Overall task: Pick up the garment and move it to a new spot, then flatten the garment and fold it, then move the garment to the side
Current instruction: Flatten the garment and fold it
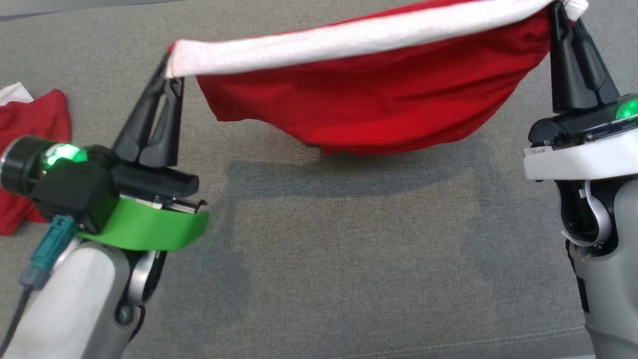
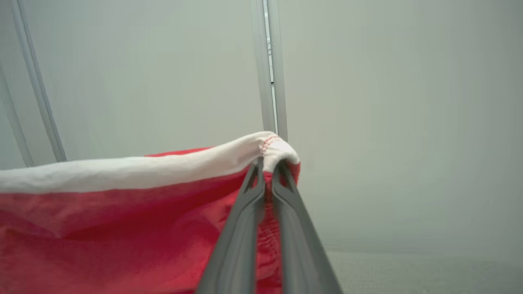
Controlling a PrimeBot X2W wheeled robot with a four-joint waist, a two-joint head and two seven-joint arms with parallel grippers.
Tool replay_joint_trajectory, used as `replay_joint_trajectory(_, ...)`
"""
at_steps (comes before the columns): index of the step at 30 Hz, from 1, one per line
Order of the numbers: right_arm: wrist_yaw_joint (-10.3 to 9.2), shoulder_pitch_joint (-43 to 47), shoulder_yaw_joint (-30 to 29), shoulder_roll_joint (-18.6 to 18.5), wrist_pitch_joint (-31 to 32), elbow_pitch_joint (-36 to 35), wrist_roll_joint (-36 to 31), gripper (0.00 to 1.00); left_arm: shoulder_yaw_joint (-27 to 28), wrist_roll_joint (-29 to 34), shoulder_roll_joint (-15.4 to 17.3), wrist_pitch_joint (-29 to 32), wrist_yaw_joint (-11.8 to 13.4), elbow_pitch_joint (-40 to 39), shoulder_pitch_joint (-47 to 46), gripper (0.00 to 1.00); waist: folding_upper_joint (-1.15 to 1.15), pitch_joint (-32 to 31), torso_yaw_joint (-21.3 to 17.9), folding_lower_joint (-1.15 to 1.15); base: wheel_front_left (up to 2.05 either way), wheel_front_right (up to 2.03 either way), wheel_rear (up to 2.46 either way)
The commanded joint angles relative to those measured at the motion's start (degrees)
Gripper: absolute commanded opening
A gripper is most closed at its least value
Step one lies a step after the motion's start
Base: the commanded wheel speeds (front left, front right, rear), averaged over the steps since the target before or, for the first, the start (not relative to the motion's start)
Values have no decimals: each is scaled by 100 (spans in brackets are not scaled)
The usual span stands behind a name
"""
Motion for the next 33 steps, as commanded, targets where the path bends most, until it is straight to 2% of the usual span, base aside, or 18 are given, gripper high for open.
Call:
replay_joint_trajectory(1, -2, -133, 12, -26, 43, -154, -8, 0, 100, 33, 79, -1, 63, -105, -152, 0, 0, -72, 72, 0, 0, 0, 0)
replay_joint_trajectory(5, -2, -410, -21, -37, 218, -561, -86, 0, 464, 62, 171, -52, 245, -480, -446, 0, 0, -154, 156, 0, 0, 0, 0)
replay_joint_trajectory(10, -3, -535, -45, 17, 416, -748, -119, 0, 778, 42, 225, -107, 398, -838, -663, 0, 0, -213, 195, 0, 0, 0, 0)
replay_joint_trajectory(16, -3, -544, -5, 75, 504, -659, -99, 0, 865, -82, 176, -133, 418, -930, -746, 0, 0, -168, 188, 0, 0, 0, 0)
replay_joint_trajectory(26, -3, -1180, 36, 11, 517, -115, 60, 0, 698, -280, 67, -120, -26, -513, -1556, 0, 0, 282, 206, 0, 0, 0, 0)
replay_joint_trajectory(29, -2, -1559, 17, -54, 496, 133, 51, 0, 634, -325, -23, -162, -207, -161, -2025, 0, 0, 495, 248, 0, 0, 0, 0)
replay_joint_trajectory(33, -2, -2447, 26, -73, 406, 674, 181, 0, 542, -356, -272, -333, -503, 693, -2970, 0, 0, 844, 308, 0, 0, 0, 0)
